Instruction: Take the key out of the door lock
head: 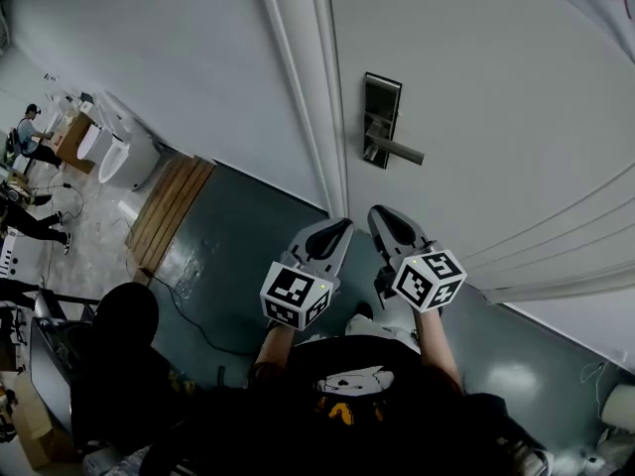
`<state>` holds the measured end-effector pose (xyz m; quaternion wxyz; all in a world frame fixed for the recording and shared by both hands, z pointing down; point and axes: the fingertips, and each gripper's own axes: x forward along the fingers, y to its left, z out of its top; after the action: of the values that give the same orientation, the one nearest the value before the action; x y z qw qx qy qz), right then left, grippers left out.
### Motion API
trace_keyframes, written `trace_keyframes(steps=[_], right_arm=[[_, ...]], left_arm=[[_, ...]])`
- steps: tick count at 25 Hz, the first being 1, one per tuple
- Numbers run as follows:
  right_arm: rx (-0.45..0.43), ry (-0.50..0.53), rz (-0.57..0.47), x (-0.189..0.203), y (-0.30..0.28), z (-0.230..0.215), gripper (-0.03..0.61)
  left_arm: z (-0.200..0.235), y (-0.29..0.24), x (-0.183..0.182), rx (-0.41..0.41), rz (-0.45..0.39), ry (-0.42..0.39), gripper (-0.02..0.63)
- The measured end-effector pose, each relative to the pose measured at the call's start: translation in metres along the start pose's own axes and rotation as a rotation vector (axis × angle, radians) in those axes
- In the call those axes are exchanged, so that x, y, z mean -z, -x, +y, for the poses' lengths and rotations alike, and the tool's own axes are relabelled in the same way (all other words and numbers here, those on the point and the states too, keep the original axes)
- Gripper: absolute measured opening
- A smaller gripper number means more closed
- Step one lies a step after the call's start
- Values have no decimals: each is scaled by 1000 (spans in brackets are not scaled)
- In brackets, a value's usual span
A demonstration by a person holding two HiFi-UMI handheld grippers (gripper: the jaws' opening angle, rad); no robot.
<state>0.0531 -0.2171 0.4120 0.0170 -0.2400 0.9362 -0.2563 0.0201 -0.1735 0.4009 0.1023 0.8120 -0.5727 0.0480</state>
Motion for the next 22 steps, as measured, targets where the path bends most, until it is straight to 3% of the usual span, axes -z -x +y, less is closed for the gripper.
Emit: trace_keyframes(steps=[13, 22], right_arm=[[-42, -22, 46, 7, -23, -28, 9], [2, -87, 49, 18, -37, -41, 11]], left_arm=[[10, -31, -4, -41, 0, -16, 15], [22, -34, -3, -18, 14, -18, 15]])
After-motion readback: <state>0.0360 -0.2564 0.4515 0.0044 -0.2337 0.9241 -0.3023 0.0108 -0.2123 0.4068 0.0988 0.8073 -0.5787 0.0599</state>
